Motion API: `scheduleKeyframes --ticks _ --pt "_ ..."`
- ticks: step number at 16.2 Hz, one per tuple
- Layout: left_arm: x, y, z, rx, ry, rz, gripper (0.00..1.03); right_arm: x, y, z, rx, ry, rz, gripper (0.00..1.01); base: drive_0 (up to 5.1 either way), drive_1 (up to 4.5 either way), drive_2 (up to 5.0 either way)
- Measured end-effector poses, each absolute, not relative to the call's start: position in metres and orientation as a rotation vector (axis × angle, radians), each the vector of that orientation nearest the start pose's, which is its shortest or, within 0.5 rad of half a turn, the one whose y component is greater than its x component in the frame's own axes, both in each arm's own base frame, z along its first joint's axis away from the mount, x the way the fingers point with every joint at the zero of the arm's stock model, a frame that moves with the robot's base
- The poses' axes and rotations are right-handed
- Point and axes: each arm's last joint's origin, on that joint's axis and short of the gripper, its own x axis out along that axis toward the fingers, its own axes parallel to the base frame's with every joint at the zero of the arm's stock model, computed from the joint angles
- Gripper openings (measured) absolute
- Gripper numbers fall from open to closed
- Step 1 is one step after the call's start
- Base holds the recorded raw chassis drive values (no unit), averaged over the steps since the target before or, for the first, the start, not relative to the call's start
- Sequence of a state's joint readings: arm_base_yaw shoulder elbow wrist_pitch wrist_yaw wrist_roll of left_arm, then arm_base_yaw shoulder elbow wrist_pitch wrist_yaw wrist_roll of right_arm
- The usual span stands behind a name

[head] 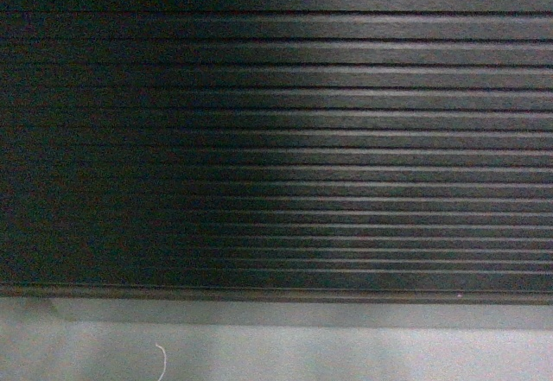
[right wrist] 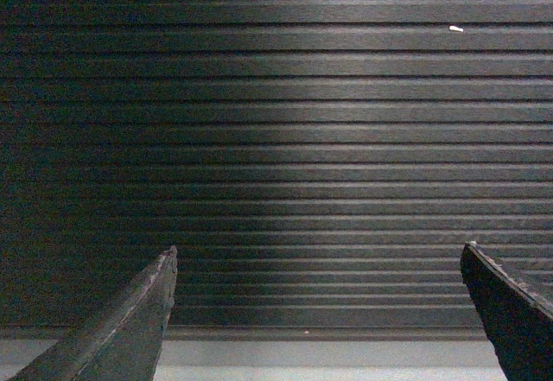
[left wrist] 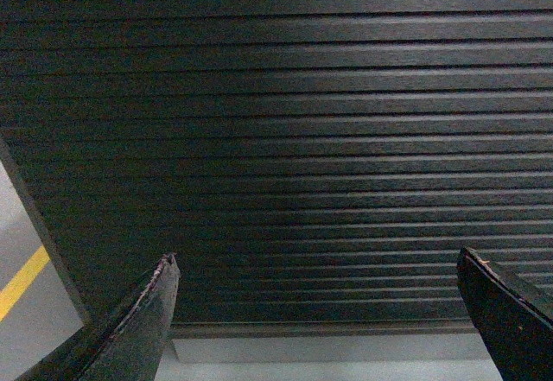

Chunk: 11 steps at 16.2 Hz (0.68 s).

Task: Place dark red mango on scale at checkout

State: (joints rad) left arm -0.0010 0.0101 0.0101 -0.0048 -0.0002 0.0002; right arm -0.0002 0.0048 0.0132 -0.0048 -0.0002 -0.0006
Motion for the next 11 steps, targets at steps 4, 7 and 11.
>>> scheduleKeyframes --ticks 4,7,11 --pt "0.0977 -0.0001 0.1657 0.000 0.005 -0.001 0.98 0.0972 0.0000 0.1672 -0.001 -0.004 0.000 0.98 0.0 0.84 -0.9" --pt "0.0977 -0.0001 0.1657 0.000 0.004 -0.001 0.98 0.0972 0.0000 0.1672 -0.001 -0.004 0.000 0.98 0.0 0.00 0.0" --pt "0.0977 -0.0001 0.1657 0.000 0.004 -0.001 0.98 0.0972 0.0000 0.1673 -0.001 -0.005 0.000 0.98 0.0 0.00 0.0"
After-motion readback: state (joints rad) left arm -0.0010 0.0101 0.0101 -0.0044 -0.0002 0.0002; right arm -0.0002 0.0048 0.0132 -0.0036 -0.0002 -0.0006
